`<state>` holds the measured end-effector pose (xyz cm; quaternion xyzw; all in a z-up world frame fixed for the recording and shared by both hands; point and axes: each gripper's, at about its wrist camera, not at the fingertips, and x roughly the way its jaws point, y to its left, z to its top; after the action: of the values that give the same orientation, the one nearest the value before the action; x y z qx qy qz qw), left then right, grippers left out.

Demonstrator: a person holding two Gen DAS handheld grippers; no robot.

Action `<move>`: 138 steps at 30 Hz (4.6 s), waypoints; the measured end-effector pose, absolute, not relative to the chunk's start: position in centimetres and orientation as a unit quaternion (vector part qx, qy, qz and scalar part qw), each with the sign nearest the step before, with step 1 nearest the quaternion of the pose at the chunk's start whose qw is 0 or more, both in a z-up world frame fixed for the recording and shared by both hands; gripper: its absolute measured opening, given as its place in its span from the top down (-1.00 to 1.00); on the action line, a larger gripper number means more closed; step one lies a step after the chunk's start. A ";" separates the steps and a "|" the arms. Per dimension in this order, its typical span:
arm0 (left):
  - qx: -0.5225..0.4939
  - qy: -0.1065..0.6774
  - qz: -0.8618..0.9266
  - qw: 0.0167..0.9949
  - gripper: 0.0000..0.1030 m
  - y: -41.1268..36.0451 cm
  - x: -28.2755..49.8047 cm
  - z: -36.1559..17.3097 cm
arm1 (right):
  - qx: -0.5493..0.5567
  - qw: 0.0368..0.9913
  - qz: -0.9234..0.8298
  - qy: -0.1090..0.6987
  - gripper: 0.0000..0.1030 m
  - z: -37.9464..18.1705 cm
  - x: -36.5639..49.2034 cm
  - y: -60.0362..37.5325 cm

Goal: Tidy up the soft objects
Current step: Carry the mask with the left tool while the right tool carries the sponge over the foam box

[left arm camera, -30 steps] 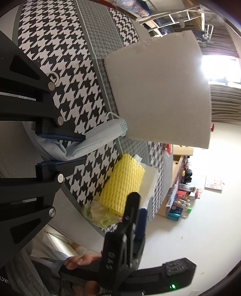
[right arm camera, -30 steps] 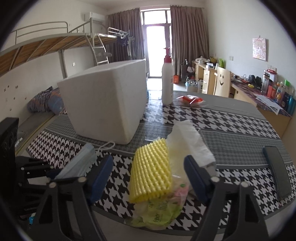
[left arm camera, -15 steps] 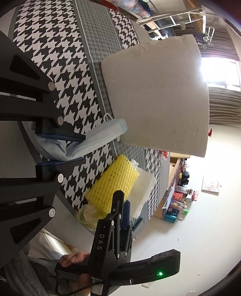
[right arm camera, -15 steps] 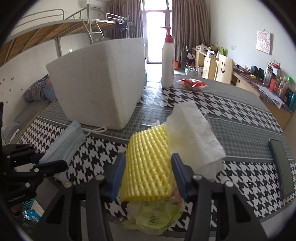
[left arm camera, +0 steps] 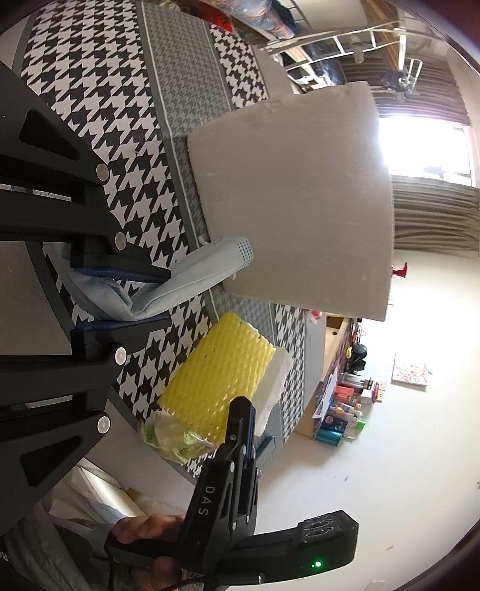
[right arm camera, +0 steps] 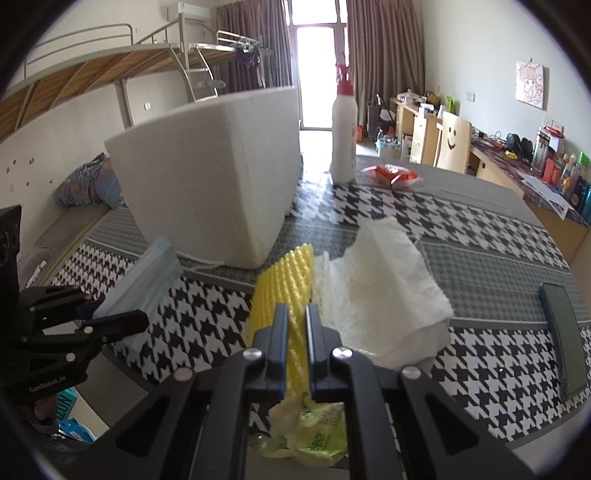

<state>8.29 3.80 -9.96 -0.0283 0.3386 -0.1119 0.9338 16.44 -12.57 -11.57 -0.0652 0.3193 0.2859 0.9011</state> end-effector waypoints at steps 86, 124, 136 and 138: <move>0.011 0.149 -0.052 0.987 0.63 2.0 11.2 2.7 | -0.012 0.948 0.264 0.177 0.78 -1.1 17.0 -14.7; 0.012 0.135 0.047 0.990 0.63 8.7 13.6 4.2 | -0.031 0.935 0.311 0.166 0.78 1.6 20.7 -8.5; -0.015 0.129 0.087 0.988 0.63 10.9 13.7 3.8 | -0.038 0.928 0.328 0.171 0.78 1.9 21.2 -5.7; -0.021 0.132 0.087 0.987 0.63 11.1 13.7 3.6 | -0.038 0.927 0.328 0.175 0.78 1.8 21.6 -5.4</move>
<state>13.75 11.11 3.63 -0.0209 0.1318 0.0873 0.9872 21.59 -5.36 1.79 -0.0377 0.1754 0.3283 0.9274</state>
